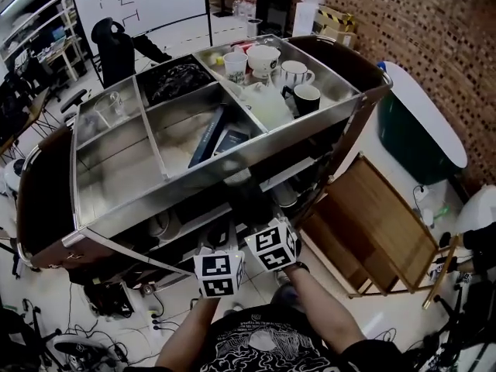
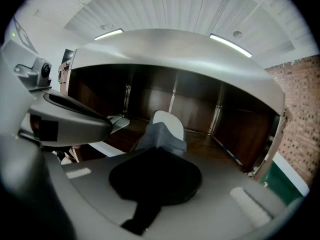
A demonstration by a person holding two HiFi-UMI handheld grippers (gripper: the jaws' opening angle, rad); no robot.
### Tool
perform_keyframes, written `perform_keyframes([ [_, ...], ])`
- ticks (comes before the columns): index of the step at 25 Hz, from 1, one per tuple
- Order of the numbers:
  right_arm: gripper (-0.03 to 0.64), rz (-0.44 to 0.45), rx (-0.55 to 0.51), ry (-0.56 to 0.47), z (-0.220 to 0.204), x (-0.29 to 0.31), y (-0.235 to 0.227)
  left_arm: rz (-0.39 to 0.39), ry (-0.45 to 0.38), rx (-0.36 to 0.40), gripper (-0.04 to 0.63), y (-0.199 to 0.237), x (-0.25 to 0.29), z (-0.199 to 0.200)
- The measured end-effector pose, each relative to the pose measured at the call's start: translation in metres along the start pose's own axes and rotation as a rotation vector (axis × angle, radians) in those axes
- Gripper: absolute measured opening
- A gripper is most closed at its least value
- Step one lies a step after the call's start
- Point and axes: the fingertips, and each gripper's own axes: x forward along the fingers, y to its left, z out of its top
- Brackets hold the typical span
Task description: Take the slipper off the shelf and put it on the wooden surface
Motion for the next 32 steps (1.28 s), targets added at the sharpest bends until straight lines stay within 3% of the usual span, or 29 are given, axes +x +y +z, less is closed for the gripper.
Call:
perform_keyframes([
  [12, 0.009, -0.153, 0.078, -0.003, -0.024, -0.06, -0.007, -0.134, -0.008, 0.038, 0.005, -0.041, -0.009, -0.009],
  [23, 0.011, -0.324, 0.17, 0.047, -0.078, -0.114, -0.034, -0.304, 0.01, 0.08, 0.005, -0.107, -0.001, -0.024],
  [32, 0.011, -0.441, 0.227, 0.069, -0.12, -0.157, -0.058, -0.396, -0.007, 0.111, 0.005, -0.158, 0.01, -0.03],
])
